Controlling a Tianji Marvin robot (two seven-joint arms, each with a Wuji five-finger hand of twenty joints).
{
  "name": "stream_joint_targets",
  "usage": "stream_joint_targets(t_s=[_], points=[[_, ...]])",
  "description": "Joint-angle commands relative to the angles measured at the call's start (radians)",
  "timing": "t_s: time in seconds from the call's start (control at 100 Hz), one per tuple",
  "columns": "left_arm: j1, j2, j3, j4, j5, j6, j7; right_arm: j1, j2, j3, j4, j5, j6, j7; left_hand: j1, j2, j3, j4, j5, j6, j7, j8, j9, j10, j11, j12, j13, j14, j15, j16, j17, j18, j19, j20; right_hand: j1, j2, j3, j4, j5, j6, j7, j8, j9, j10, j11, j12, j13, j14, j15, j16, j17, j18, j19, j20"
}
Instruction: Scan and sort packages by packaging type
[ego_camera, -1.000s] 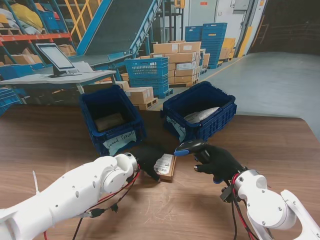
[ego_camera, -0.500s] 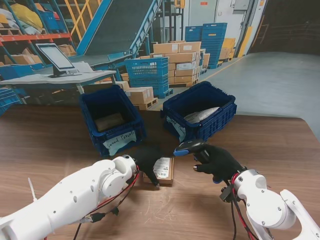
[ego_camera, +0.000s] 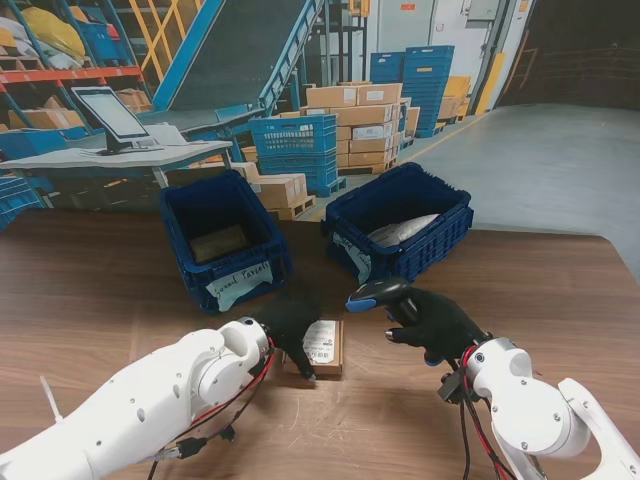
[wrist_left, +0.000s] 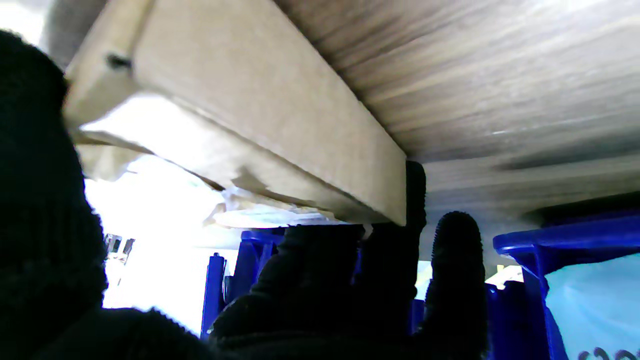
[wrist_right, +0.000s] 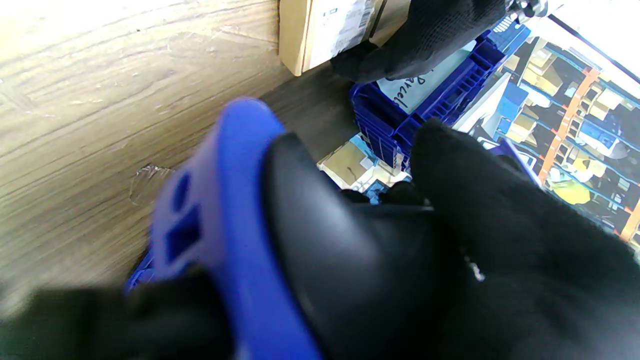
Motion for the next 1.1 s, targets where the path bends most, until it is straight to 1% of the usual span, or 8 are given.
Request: stream_joint_targets(t_s=[0.0,0.23,0.51,0.66,0.77,0.84,0.9,1.09], points=[[0.021,0.003,-0.016,-0.03,0.004,0.007,-0.008,-0.004,-0.006,-0.002,-0.012,-0.004,-0.001,0.009,0.378,0.165,0.594,0.065,0.154,-0.327,0.437,0.074,0.171,-0.163,0.263,0.107,0.086,-0.069,0.152,0.064,0.002,0.04,0.036,0.022,0.089,0.03,0.024,0.002,0.004,-0.046,0.006,0.0,0.014,0.042,0.018,0.008,0.067,-0.087,0.06,0.032,0.003,-0.001,0.013,0.007],[0.087,0.015,-0.114,-0.145,0.02,0.033,-0.028,-0.006,-0.007,-0.005,-0.015,-0.007,0.003,0.003,0.377,0.16,0.605,0.063,0.156,-0.327,0.437,0.075,0.171,-0.161,0.268,0.106,0.088,-0.066,0.154,0.077,0.004,0.042,0.043,0.024,0.09,0.029,0.024,0.002,0.004,-0.046,0.006,0.0,0.013,0.042,0.018,0.008,0.067,-0.088,0.059,0.032,0.003,-0.002,0.012,0.007],[0.163,0.039,-0.243,-0.314,0.072,0.069,-0.1,-0.017,-0.01,-0.001,-0.036,-0.015,0.021,-0.01,0.377,0.163,0.605,0.058,0.154,-0.329,0.434,0.08,0.167,-0.163,0.267,0.105,0.083,-0.069,0.146,0.083,0.001,0.039,0.048,0.025,0.09,0.029,0.024,0.002,0.004,-0.046,0.006,0.0,0.014,0.042,0.018,0.008,0.067,-0.087,0.059,0.032,0.003,-0.001,0.013,0.007],[0.194,0.043,-0.309,-0.397,0.076,0.101,-0.137,-0.023,-0.011,-0.001,-0.04,-0.015,0.023,-0.017,0.378,0.163,0.605,0.058,0.155,-0.328,0.432,0.081,0.167,-0.162,0.267,0.105,0.085,-0.068,0.144,0.084,0.002,0.04,0.05,0.025,0.09,0.03,0.024,0.002,0.004,-0.046,0.006,0.0,0.014,0.042,0.018,0.008,0.067,-0.087,0.059,0.032,0.003,-0.001,0.012,0.007],[0.205,0.045,-0.346,-0.446,0.093,0.126,-0.156,-0.025,-0.013,-0.002,-0.041,-0.015,0.021,-0.023,0.377,0.162,0.604,0.057,0.155,-0.328,0.431,0.083,0.169,-0.162,0.267,0.106,0.088,-0.07,0.145,0.086,0.007,0.04,0.055,0.027,0.09,0.029,0.024,0.002,0.004,-0.046,0.006,0.0,0.014,0.042,0.018,0.008,0.068,-0.086,0.06,0.032,0.003,0.0,0.013,0.007],[0.208,0.045,-0.366,-0.467,0.113,0.145,-0.152,-0.026,-0.014,-0.002,-0.042,-0.014,0.022,-0.028,0.376,0.157,0.608,0.058,0.159,-0.328,0.431,0.084,0.173,-0.162,0.269,0.106,0.093,-0.07,0.147,0.089,0.008,0.041,0.058,0.029,0.09,0.028,0.025,0.002,0.004,-0.046,0.006,0.0,0.014,0.042,0.018,0.008,0.068,-0.087,0.06,0.032,0.002,-0.002,0.013,0.007],[0.208,0.048,-0.386,-0.496,0.12,0.168,-0.183,-0.026,-0.014,-0.002,-0.043,-0.013,0.023,-0.03,0.373,0.16,0.609,0.057,0.157,-0.328,0.429,0.084,0.171,-0.163,0.267,0.105,0.09,-0.071,0.146,0.089,0.007,0.04,0.059,0.029,0.09,0.028,0.025,0.002,0.004,-0.046,0.006,0.0,0.014,0.042,0.018,0.008,0.068,-0.087,0.061,0.032,0.003,-0.001,0.013,0.007],[0.204,0.044,-0.449,-0.547,0.092,0.244,-0.205,-0.024,-0.015,-0.008,-0.044,-0.013,0.025,-0.034,0.374,0.158,0.61,0.054,0.16,-0.327,0.428,0.084,0.173,-0.162,0.266,0.104,0.091,-0.069,0.144,0.09,0.008,0.042,0.063,0.03,0.09,0.029,0.025,0.002,0.005,-0.046,0.006,-0.001,0.014,0.042,0.018,0.008,0.068,-0.088,0.06,0.032,0.005,-0.002,0.014,0.007]])
